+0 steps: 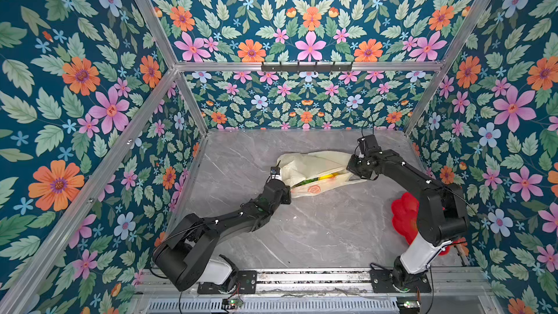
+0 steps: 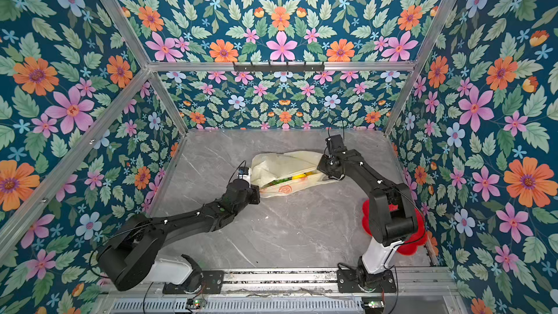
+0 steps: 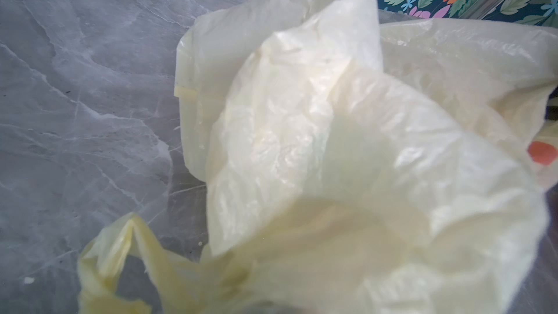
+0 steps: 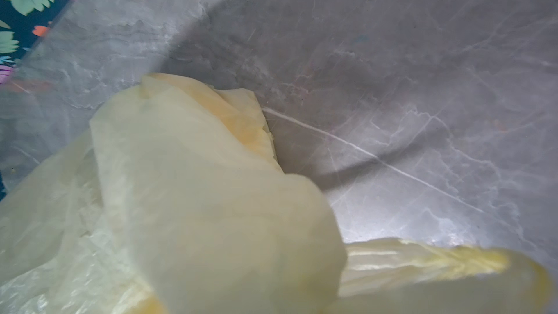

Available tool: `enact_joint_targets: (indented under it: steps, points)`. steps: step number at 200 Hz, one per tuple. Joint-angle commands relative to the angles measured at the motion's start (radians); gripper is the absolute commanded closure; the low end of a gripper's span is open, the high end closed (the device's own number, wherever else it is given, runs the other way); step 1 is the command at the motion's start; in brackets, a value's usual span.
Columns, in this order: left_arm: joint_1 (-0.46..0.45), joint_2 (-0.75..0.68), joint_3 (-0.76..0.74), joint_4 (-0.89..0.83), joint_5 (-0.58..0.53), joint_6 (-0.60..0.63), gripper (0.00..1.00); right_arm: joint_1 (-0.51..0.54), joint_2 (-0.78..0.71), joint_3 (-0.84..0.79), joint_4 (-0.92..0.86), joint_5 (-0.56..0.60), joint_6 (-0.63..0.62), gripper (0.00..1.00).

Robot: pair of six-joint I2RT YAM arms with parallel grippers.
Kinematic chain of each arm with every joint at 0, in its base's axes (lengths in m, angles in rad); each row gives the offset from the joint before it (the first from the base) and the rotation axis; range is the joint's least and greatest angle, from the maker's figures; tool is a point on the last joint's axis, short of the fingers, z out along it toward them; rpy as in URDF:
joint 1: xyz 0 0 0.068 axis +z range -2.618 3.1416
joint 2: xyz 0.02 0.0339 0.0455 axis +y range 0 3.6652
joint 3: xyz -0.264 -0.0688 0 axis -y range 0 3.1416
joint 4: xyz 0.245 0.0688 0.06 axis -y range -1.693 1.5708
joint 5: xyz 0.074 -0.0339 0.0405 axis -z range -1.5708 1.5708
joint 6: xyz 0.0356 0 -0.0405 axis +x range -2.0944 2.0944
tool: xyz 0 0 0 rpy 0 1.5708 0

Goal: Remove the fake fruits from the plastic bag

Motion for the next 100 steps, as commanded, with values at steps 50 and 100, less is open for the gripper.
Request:
enact_joint_targets:
  steps: [50,100]
  points:
    - [-0.075,-0.059,0.105,-0.222,-0.124,0.131,0.46,0.024,-0.152,-0.045,0.029,-0.061,-0.032,1.0]
    - [-0.071,0.044,0.363,-0.481,-0.236,0.184,0.26,0.082,-0.178,-0.02,-0.012,-0.036,-0.101,1.0]
